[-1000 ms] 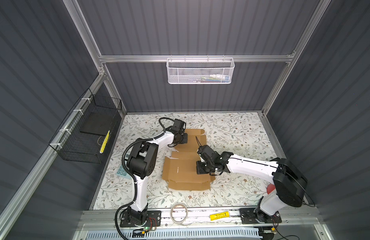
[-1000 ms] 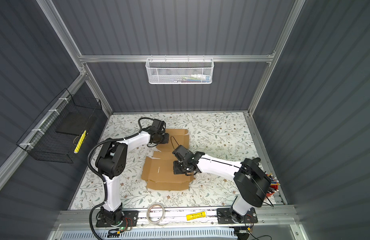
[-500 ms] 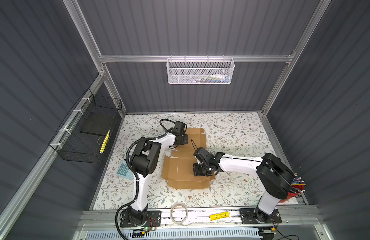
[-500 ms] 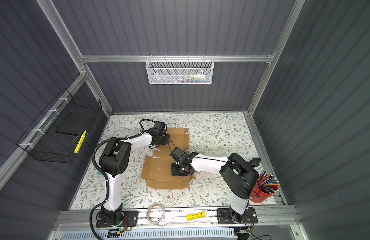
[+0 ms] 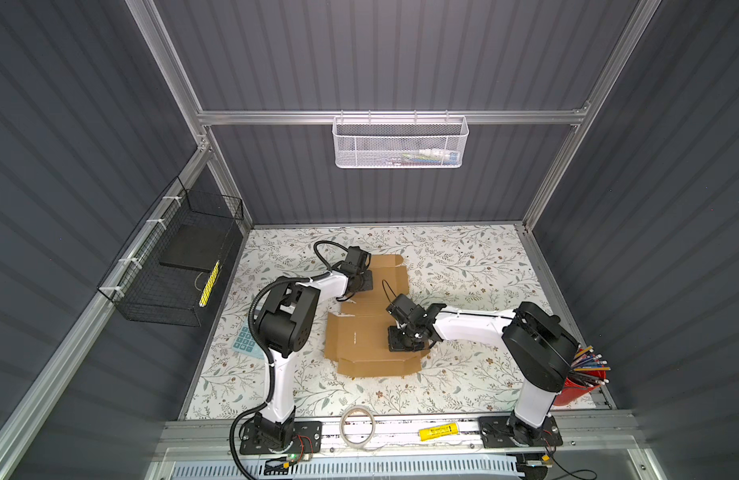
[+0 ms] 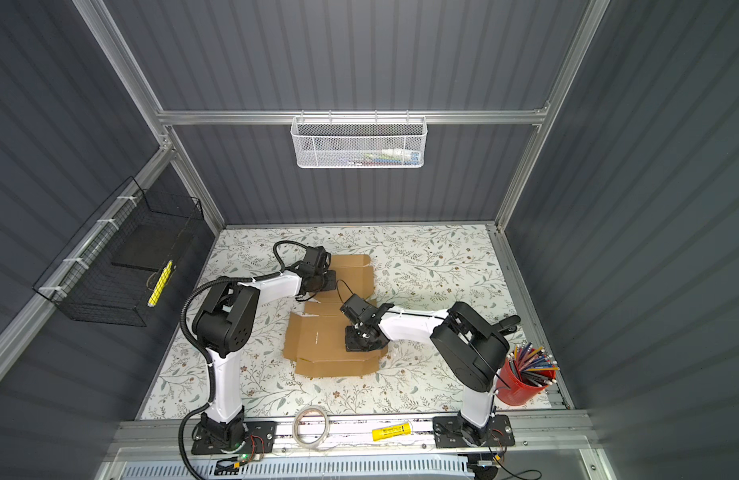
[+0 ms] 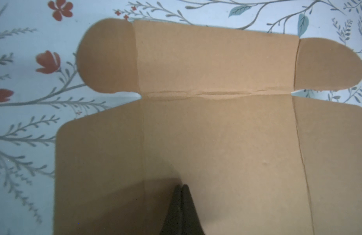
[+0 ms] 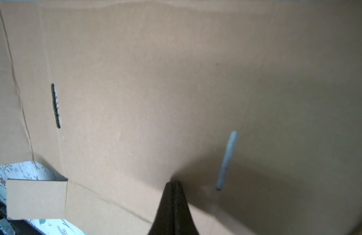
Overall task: Assemble paper box
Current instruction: Rotate the paper box at the center of the table.
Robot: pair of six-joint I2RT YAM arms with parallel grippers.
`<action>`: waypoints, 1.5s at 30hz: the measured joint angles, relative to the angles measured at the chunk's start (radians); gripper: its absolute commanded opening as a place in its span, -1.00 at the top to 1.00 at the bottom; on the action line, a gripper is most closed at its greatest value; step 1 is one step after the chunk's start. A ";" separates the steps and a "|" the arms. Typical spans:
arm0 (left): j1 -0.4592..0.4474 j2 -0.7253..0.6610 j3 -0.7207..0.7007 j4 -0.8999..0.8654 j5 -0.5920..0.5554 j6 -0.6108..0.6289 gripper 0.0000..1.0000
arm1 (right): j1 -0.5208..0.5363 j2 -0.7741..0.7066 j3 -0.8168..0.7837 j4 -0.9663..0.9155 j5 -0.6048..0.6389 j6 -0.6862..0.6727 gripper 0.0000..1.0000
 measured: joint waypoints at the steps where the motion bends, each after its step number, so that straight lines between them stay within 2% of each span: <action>1: 0.000 -0.005 -0.008 0.003 -0.005 0.000 1.00 | -0.007 0.000 0.000 -0.002 0.000 -0.001 1.00; 11: 0.019 -0.091 -0.130 0.023 -0.033 -0.026 1.00 | -0.128 -0.001 0.005 -0.036 -0.004 -0.061 1.00; 22: 0.010 -0.222 -0.293 0.019 0.066 -0.090 1.00 | -0.286 0.074 0.116 -0.076 0.080 -0.169 0.98; 30: -0.023 -0.282 -0.347 -0.022 0.125 -0.120 1.00 | -0.370 0.121 0.183 -0.084 0.117 -0.233 0.92; 34: -0.031 -0.302 -0.344 -0.064 0.132 -0.117 1.00 | -0.396 0.128 0.200 -0.096 0.131 -0.263 0.84; 37: -0.031 -0.304 -0.303 -0.116 0.129 -0.100 0.84 | -0.402 0.121 0.204 -0.110 0.139 -0.278 0.73; 40: -0.031 -0.304 -0.230 -0.161 0.114 -0.072 0.79 | -0.402 0.084 0.203 -0.130 0.139 -0.292 0.61; 43: -0.031 -0.304 -0.152 -0.189 0.097 -0.045 0.99 | -0.397 -0.003 0.190 -0.139 0.134 -0.296 0.52; 45: -0.031 -0.303 -0.103 -0.208 0.081 -0.026 1.00 | -0.391 -0.079 0.174 -0.141 0.133 -0.294 0.50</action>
